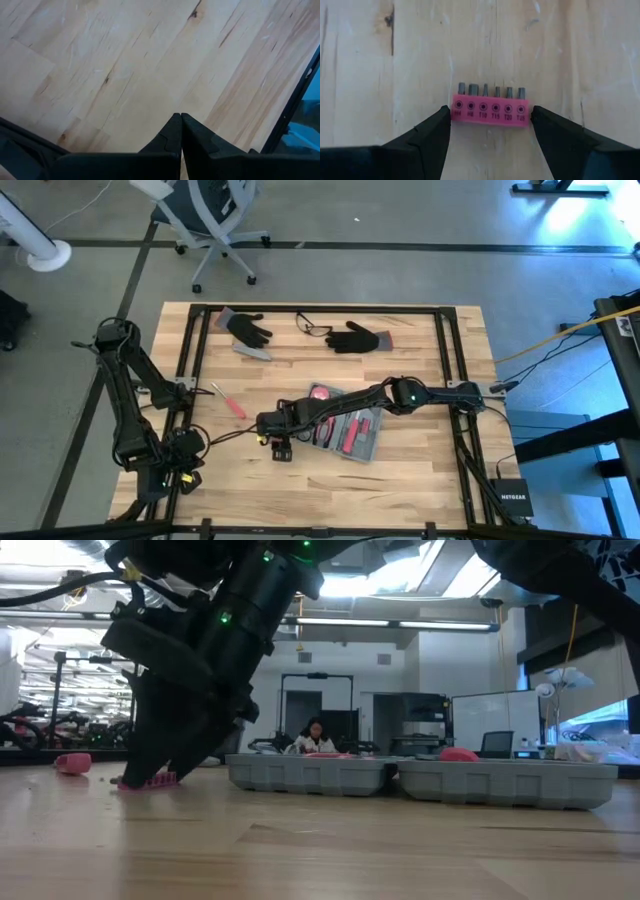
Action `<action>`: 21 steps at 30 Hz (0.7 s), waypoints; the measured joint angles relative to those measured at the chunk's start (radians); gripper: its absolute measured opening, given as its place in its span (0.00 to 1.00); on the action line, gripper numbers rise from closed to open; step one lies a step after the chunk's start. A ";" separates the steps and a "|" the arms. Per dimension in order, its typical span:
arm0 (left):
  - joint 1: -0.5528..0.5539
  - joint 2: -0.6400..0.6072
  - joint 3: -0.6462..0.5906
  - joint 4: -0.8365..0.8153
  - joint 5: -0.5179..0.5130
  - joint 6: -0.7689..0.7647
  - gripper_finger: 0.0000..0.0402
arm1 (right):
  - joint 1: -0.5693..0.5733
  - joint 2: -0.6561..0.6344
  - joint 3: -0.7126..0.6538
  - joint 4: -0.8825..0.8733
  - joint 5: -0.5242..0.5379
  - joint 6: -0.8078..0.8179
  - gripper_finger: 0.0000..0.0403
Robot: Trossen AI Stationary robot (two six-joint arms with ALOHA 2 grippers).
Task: Prefit tool cases
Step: Put the orange multi bit set into the gray prefit tool case
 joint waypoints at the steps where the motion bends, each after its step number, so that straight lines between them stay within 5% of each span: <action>1: 0.000 0.000 0.000 0.000 0.000 0.001 0.00 | 0.000 0.000 0.000 0.000 0.000 0.000 0.67; 21: 0.000 0.000 0.000 0.001 0.000 0.000 0.00 | 0.000 0.012 0.002 0.029 -0.008 0.035 0.67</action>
